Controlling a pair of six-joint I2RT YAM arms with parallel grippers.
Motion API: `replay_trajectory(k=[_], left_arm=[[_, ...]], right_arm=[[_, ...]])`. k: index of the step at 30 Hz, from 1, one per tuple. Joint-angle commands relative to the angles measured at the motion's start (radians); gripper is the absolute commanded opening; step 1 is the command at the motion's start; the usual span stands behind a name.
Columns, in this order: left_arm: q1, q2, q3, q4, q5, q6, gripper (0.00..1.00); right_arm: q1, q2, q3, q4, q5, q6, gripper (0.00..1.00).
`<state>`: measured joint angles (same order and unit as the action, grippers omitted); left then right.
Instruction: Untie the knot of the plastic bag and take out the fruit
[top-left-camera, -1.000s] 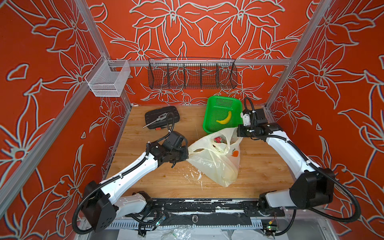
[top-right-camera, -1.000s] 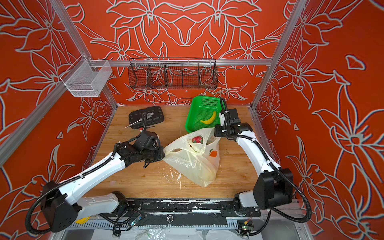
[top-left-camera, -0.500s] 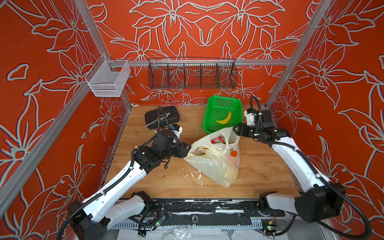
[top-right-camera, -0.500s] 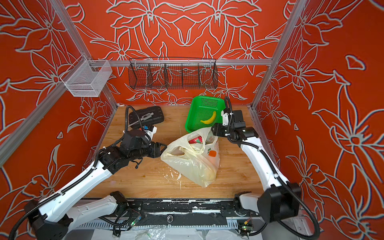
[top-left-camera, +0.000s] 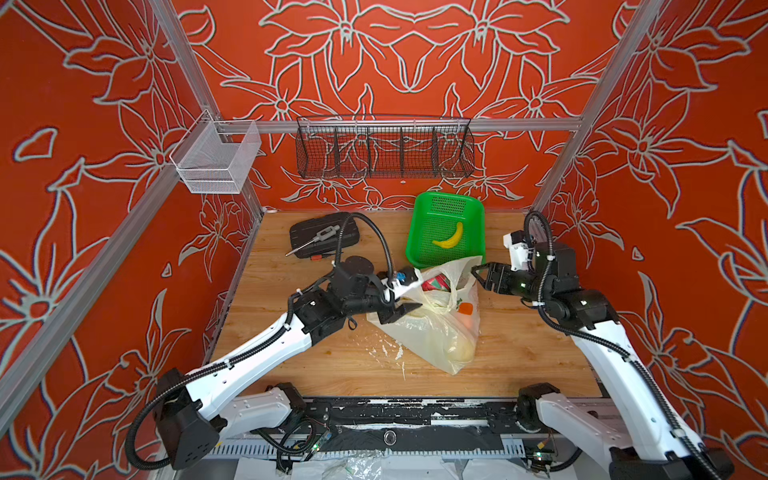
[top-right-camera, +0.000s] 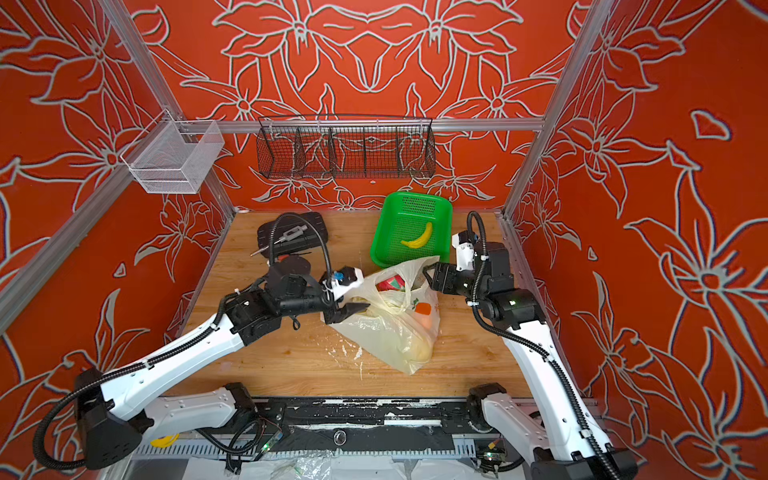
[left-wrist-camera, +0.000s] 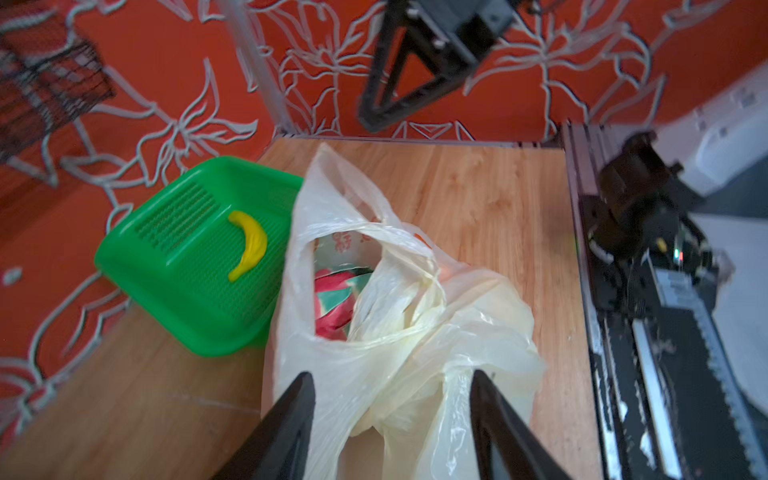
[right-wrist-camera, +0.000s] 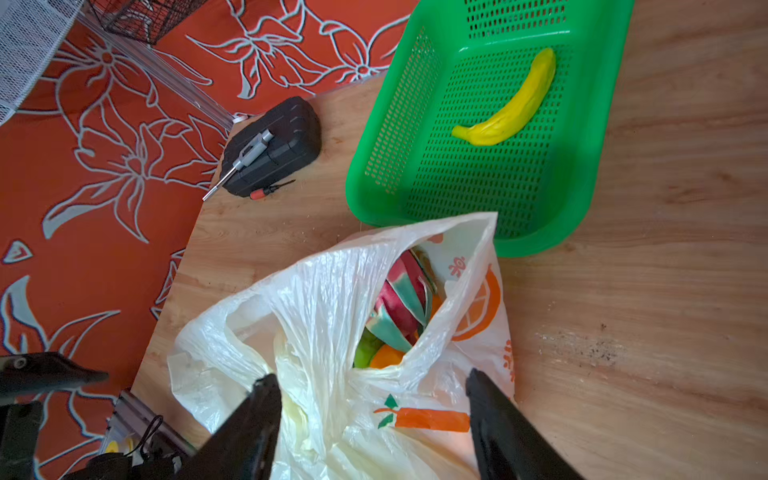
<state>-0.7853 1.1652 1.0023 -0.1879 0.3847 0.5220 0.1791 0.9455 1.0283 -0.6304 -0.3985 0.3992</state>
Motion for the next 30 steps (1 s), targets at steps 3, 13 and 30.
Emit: replay_trajectory(k=[3, 13, 30], left_arm=[[-0.051, 0.100, 0.066, 0.004, 0.033, 0.323, 0.60], [-0.131, 0.381, 0.276, -0.144, -0.125, 0.230, 0.66], [-0.157, 0.507, 0.317, -0.139, -0.216, 0.135, 0.13]], right_arm=[[-0.001, -0.007, -0.022, -0.019, -0.032, 0.006, 0.72], [0.000, -0.006, -0.039, -0.013, -0.007, -0.003, 0.72], [0.000, -0.006, -0.059, 0.020, -0.008, 0.018, 0.72]])
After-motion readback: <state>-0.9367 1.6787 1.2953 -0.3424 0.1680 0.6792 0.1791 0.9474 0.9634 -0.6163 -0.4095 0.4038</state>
